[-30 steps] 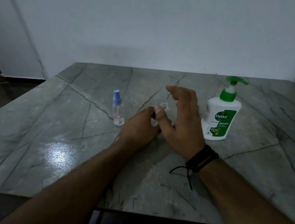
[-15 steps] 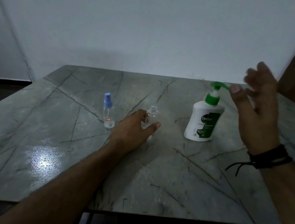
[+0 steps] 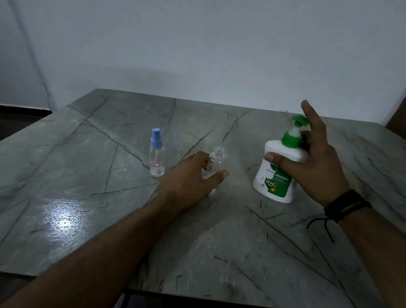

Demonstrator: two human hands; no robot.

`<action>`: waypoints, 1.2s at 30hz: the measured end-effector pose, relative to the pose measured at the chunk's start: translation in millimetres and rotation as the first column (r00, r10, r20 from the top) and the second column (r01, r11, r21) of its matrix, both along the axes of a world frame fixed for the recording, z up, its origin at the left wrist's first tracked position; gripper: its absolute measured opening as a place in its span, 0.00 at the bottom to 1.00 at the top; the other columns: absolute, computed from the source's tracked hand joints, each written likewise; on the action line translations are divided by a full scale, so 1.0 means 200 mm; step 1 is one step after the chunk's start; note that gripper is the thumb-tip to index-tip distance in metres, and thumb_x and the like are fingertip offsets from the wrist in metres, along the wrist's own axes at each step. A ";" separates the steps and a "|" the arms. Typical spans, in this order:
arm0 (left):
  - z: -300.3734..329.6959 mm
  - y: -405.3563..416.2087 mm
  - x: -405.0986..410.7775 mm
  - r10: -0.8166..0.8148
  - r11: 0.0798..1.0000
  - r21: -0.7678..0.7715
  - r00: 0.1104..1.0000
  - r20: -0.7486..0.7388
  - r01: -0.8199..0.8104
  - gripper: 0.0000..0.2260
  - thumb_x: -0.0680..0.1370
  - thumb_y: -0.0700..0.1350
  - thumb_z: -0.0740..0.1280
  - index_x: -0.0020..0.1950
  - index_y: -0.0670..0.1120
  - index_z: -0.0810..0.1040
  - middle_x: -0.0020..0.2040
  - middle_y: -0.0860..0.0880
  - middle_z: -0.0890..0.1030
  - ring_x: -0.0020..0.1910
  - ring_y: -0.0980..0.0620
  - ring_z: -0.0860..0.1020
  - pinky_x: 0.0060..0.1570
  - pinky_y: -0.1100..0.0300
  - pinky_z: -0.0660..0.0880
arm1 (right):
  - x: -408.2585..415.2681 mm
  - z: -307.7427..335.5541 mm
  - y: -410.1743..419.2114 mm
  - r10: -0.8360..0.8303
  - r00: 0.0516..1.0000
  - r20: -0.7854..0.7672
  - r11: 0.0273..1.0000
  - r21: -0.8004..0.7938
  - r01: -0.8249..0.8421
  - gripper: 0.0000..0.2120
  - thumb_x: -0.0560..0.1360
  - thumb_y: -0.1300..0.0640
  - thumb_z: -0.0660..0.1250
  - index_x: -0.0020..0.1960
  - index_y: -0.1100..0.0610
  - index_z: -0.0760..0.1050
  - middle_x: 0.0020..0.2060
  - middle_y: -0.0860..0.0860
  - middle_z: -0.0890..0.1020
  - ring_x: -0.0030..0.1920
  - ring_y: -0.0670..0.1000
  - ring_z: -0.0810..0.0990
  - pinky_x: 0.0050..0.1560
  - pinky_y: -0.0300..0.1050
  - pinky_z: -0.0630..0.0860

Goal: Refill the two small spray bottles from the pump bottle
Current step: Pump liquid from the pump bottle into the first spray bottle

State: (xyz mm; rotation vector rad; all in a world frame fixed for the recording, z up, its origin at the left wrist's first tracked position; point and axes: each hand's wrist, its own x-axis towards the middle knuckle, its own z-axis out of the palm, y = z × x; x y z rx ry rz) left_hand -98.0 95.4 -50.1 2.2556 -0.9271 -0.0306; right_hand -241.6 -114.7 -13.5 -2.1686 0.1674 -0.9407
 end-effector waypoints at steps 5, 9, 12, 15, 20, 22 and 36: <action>0.00 -0.01 0.00 0.005 1.000 0.002 1.000 -0.031 -0.005 0.24 0.74 0.67 0.64 0.61 0.52 0.73 0.59 0.53 0.77 0.52 0.55 0.74 0.49 0.59 0.71 | 0.09 -0.03 0.03 0.011 0.998 0.064 0.999 -0.031 -0.009 0.42 0.71 0.55 0.78 0.76 0.39 0.58 0.57 0.45 0.75 0.56 0.50 0.80 0.60 0.49 0.79; 0.00 -0.01 0.00 0.012 1.000 0.000 1.000 -0.023 -0.012 0.24 0.74 0.67 0.64 0.61 0.52 0.73 0.60 0.53 0.77 0.52 0.55 0.74 0.50 0.58 0.72 | 0.13 -0.02 0.07 0.146 0.978 0.150 0.977 0.131 -0.166 0.30 0.76 0.53 0.70 0.74 0.44 0.62 0.62 0.55 0.76 0.61 0.54 0.80 0.65 0.61 0.76; 0.00 -0.01 0.00 0.001 1.000 0.001 0.999 -0.036 -0.001 0.24 0.74 0.66 0.64 0.61 0.51 0.73 0.60 0.52 0.77 0.53 0.55 0.74 0.52 0.57 0.73 | 0.15 0.00 0.11 0.168 0.958 0.232 0.930 0.285 -0.232 0.21 0.81 0.49 0.62 0.73 0.48 0.64 0.57 0.63 0.79 0.58 0.57 0.81 0.62 0.57 0.78; 0.00 -0.01 0.00 0.004 1.000 0.002 1.000 -0.030 -0.004 0.24 0.74 0.66 0.64 0.61 0.51 0.73 0.60 0.53 0.77 0.52 0.55 0.74 0.51 0.58 0.72 | 0.16 0.01 0.14 0.142 0.948 0.284 0.899 0.364 -0.243 0.19 0.83 0.51 0.60 0.72 0.55 0.67 0.50 0.70 0.79 0.50 0.58 0.82 0.56 0.52 0.79; -0.01 -0.01 0.01 0.001 1.000 -0.001 1.000 -0.006 -0.001 0.23 0.74 0.67 0.64 0.60 0.52 0.73 0.58 0.54 0.77 0.51 0.56 0.74 0.48 0.59 0.72 | 0.22 0.01 0.16 0.113 0.932 0.343 0.893 0.375 -0.247 0.16 0.77 0.53 0.69 0.59 0.57 0.67 0.46 0.52 0.77 0.47 0.55 0.80 0.59 0.64 0.78; -0.01 -0.01 0.01 0.001 1.000 0.002 1.000 -0.010 -0.001 0.23 0.74 0.67 0.64 0.59 0.53 0.73 0.56 0.55 0.76 0.50 0.56 0.74 0.47 0.59 0.71 | 0.25 0.01 0.17 0.087 0.927 0.364 0.905 0.360 -0.226 0.16 0.77 0.54 0.70 0.57 0.57 0.65 0.44 0.48 0.77 0.45 0.54 0.79 0.56 0.61 0.78; -0.01 -0.02 0.00 0.024 0.999 -0.028 1.000 0.009 -0.024 0.20 0.74 0.65 0.66 0.57 0.53 0.73 0.53 0.56 0.76 0.49 0.57 0.74 0.41 0.62 0.68 | 0.27 -0.18 0.23 0.040 0.989 0.142 0.998 0.038 -0.046 0.52 0.70 0.58 0.79 0.79 0.40 0.46 0.74 0.50 0.67 0.70 0.48 0.71 0.71 0.55 0.71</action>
